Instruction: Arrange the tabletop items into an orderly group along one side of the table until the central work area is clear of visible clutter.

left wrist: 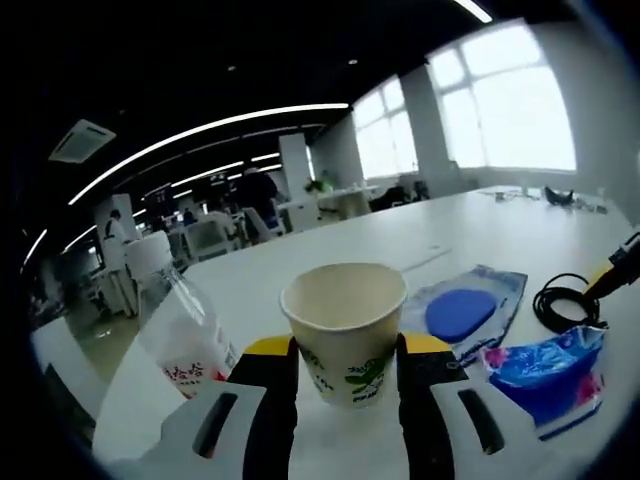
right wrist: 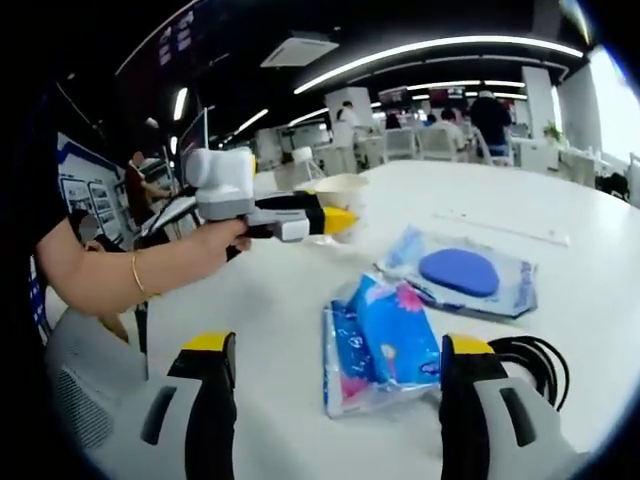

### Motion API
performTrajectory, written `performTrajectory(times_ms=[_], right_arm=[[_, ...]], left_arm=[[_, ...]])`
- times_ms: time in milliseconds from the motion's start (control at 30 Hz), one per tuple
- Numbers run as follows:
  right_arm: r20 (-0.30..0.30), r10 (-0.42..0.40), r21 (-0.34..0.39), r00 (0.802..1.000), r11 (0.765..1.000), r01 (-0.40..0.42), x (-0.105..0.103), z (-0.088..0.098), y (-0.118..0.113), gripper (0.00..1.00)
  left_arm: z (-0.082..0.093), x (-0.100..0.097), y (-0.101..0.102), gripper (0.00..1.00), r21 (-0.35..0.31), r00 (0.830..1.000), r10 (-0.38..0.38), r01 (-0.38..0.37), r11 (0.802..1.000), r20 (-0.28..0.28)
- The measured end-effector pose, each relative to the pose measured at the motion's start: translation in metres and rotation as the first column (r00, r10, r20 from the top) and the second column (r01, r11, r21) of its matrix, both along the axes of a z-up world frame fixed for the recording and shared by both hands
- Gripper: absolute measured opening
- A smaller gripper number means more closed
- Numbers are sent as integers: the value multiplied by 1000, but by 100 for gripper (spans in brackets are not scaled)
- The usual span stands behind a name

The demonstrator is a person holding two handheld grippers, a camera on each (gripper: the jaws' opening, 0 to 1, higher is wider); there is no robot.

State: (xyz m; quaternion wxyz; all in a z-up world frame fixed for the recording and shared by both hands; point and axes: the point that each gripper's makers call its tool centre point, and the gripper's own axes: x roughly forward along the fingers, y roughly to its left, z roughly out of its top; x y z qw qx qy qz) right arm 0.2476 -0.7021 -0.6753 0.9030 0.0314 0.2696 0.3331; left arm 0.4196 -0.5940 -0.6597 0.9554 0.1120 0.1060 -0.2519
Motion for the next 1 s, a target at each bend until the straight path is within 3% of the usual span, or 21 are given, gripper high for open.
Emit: performTrajectory(times_ms=[333,500,733,1000], right_arm=[[-9,-14,6,1000,1000,14,6,-7,1,78],[-11,-18,9,1000,1000,18,5,-8,-1,78],[-20,-36,10,999,999,36,3,-10,-6,77],[-38,-61,-10,997,998,61,0,-14,-15,74]], left_arm=[[-17,17,5,38,-33,999,38,-39,999,-33],[-23,22,4,38,-18,998,50,-50,999,-29],[-38,23,7,38,-27,994,77,-79,996,-77],[-40,25,9,39,-55,991,100,-105,993,-90]])
